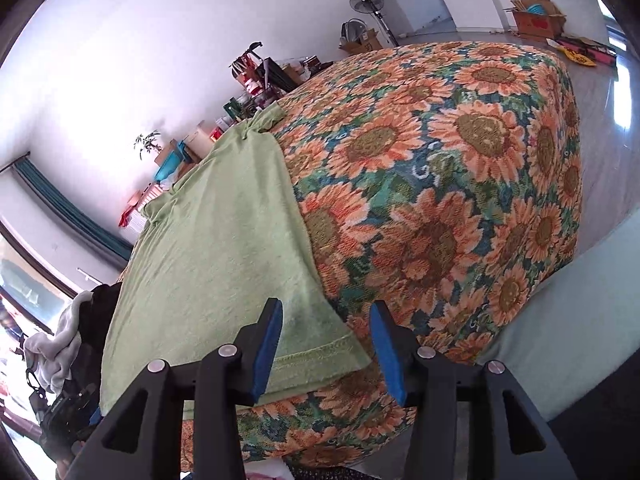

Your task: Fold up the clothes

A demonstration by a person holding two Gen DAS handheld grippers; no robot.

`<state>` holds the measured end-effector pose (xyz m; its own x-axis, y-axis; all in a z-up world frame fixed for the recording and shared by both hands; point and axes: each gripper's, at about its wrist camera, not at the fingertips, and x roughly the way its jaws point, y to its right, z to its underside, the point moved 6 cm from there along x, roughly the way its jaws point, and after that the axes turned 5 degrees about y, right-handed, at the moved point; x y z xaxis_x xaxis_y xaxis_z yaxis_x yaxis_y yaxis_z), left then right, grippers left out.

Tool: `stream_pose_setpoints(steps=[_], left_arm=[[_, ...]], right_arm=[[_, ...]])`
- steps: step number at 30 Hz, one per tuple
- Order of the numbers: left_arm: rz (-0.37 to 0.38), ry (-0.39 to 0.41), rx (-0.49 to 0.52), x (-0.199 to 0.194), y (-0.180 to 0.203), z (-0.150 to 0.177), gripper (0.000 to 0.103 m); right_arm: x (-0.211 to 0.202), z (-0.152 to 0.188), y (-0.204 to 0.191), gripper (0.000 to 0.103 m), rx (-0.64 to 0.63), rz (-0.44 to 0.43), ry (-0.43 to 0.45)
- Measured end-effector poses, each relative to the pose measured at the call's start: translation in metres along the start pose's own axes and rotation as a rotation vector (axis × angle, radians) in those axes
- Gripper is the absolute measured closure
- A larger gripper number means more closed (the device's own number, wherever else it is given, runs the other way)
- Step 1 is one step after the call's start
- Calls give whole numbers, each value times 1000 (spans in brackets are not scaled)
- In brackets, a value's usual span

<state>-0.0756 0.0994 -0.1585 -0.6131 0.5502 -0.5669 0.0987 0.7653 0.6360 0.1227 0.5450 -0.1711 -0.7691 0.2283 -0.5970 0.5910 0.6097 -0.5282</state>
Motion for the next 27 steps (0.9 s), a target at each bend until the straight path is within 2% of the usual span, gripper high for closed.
stream_pose_setpoints(steps=[3, 5, 7, 9, 12, 20, 27], left_arm=[[19, -2, 15, 3, 5, 4, 54], [-4, 11, 34, 2, 7, 5, 63], [-20, 25, 43, 0, 7, 6, 78], [-31, 37, 47, -2, 7, 6, 85], [-42, 48, 60, -6, 7, 6, 90], [-26, 81, 111, -15, 18, 5, 91], [-13, 85, 116, -20, 20, 5, 92]], right_arm=[[3, 5, -3, 56, -2, -18, -17], [4, 6, -6, 60, -13, -24, -24], [4, 7, -10, 66, -33, -15, -22], [3, 7, -12, 75, -58, 3, -15], [-2, 6, -15, 81, -92, 15, -6], [-8, 5, -16, 82, -116, 25, 5], [-12, 6, -16, 84, -120, 23, 8]])
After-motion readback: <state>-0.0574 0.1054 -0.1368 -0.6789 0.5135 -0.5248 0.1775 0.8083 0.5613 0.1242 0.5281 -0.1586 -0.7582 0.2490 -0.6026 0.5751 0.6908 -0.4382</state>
